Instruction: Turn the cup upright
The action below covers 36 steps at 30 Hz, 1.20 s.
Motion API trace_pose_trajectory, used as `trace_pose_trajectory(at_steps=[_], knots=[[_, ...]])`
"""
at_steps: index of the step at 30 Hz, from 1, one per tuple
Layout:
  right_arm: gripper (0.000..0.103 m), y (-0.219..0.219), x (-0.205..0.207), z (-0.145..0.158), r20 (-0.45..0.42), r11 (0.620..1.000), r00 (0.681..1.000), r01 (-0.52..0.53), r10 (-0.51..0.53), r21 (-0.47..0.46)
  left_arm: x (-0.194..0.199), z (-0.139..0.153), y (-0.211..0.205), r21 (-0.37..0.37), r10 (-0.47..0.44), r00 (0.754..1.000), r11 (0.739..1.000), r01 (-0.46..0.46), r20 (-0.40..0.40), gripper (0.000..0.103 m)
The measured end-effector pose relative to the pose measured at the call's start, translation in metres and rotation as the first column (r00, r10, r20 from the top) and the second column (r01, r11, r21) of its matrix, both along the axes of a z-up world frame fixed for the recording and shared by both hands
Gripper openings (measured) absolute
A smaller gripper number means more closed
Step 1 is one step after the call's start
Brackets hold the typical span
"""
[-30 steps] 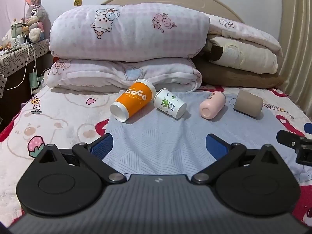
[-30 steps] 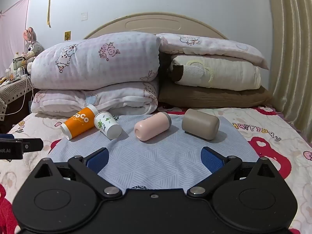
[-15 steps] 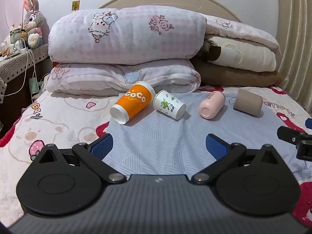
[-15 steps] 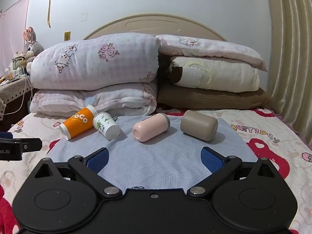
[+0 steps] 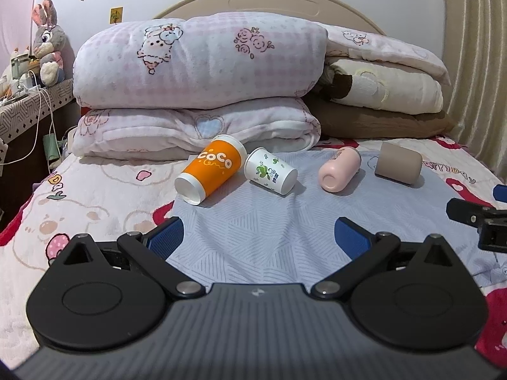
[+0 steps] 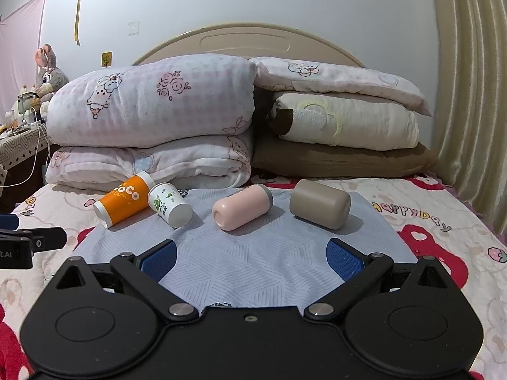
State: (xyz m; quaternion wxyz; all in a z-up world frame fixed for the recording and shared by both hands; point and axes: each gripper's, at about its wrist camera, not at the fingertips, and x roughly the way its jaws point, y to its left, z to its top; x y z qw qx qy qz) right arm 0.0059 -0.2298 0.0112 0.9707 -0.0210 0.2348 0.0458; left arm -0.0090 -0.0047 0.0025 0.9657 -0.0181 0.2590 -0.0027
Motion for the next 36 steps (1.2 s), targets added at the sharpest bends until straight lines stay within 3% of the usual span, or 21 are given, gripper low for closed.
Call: trace_pose_trajectory(at_steps=[36], knots=[[0.102, 0.002, 0.000, 0.000, -0.004, 1.000, 1.000, -0.007, 0.007, -0.014, -0.001, -0.007, 0.010, -0.006, 0.012, 1.000, 1.000, -0.012, -0.025, 0.103]])
